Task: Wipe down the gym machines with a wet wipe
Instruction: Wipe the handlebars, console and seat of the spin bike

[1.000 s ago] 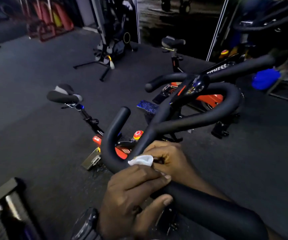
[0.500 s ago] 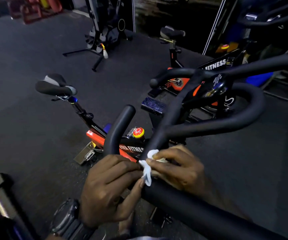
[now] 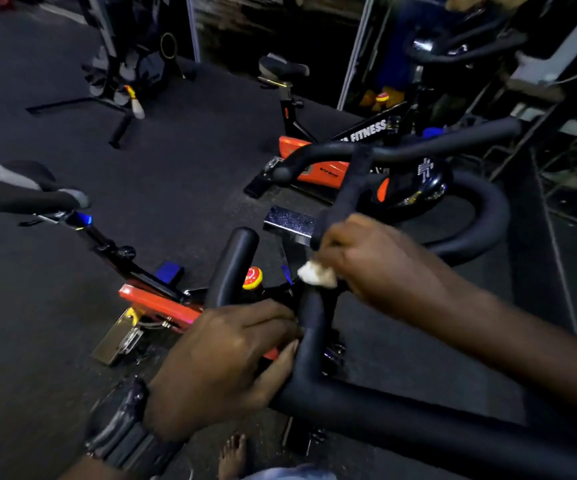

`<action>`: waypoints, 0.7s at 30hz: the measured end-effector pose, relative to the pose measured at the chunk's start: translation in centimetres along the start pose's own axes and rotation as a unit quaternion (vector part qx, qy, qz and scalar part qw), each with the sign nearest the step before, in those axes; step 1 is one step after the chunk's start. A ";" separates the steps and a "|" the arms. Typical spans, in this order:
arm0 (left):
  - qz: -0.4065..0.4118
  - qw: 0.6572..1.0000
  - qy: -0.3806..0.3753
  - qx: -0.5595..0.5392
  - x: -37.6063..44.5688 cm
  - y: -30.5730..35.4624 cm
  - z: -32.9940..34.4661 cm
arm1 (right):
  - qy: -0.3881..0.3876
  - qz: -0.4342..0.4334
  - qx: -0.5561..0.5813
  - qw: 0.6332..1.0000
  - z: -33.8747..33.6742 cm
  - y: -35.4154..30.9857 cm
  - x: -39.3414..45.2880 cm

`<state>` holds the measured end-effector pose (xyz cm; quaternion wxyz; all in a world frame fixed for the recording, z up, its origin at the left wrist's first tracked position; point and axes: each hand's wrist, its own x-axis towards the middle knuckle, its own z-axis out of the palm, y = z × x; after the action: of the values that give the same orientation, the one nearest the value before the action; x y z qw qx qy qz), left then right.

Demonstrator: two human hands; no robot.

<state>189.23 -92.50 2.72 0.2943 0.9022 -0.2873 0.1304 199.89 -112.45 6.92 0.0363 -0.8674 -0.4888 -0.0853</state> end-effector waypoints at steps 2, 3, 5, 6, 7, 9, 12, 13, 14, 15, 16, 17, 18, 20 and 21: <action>-0.015 1.000 -0.022 -0.001 0.9 -0.4 -0.6 | -0.018 0.013 0.006 1.000 -0.1 0.0 0.3; -0.018 1.000 -0.023 0.001 1.3 -0.8 -0.8 | -0.036 -0.012 0.028 0.999 -0.1 -0.5 0.0; -0.037 0.999 -0.011 -0.012 1.9 -1.6 -0.8 | -0.066 -0.065 0.079 0.993 -0.4 -1.5 -1.2; -0.048 0.999 0.001 -0.015 2.3 -1.8 -0.7 | -0.073 -0.077 0.066 0.992 -0.8 -1.1 -1.1; -0.057 0.998 0.013 -0.014 2.7 -2.1 -0.4 | -0.065 -0.062 0.040 0.995 -1.3 -0.4 -0.6; -0.071 0.997 0.017 -0.007 4.1 -2.5 0.1 | -0.035 -0.005 0.009 0.999 -1.8 0.9 0.7; -0.107 0.994 -0.011 -0.004 6.2 -3.2 0.2 | -0.074 -0.078 0.057 0.993 0.0 -1.7 0.0; -0.109 0.994 -0.028 0.006 6.8 -3.4 0.2 | -0.087 -0.122 0.084 0.985 0.2 -2.8 -1.0; -0.100 0.994 -0.049 0.022 7.4 -3.7 0.2 | -0.101 -0.144 0.107 0.979 0.0 -2.8 -1.4; -0.087 0.993 -0.077 0.030 7.9 -3.9 0.2 | -0.107 -0.138 0.114 0.978 -0.5 -2.1 -1.2; -0.073 0.992 -0.101 0.034 8.3 -4.0 0.2 | -0.094 -0.109 0.094 0.985 -0.8 -0.7 -0.5; -0.071 0.990 -0.114 0.034 8.7 -4.0 0.1 | -0.051 -0.084 0.057 0.994 -0.9 0.5 0.3; -0.075 0.991 -0.110 0.033 9.1 -4.1 -0.1 | -0.022 -0.067 0.037 0.997 -1.0 0.9 0.8; -0.073 0.992 -0.093 0.035 9.8 -4.7 -0.2 | -0.025 -0.091 0.064 0.993 -0.3 -0.9 0.2; -0.066 0.993 -0.086 0.039 9.8 -5.0 -0.2 | -0.058 -0.139 0.098 0.984 0.0 -2.6 -0.7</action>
<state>200.06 -93.39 4.60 0.2407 0.9378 -0.2463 0.0434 197.34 -111.71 6.75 0.0803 -0.7871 -0.6115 0.0097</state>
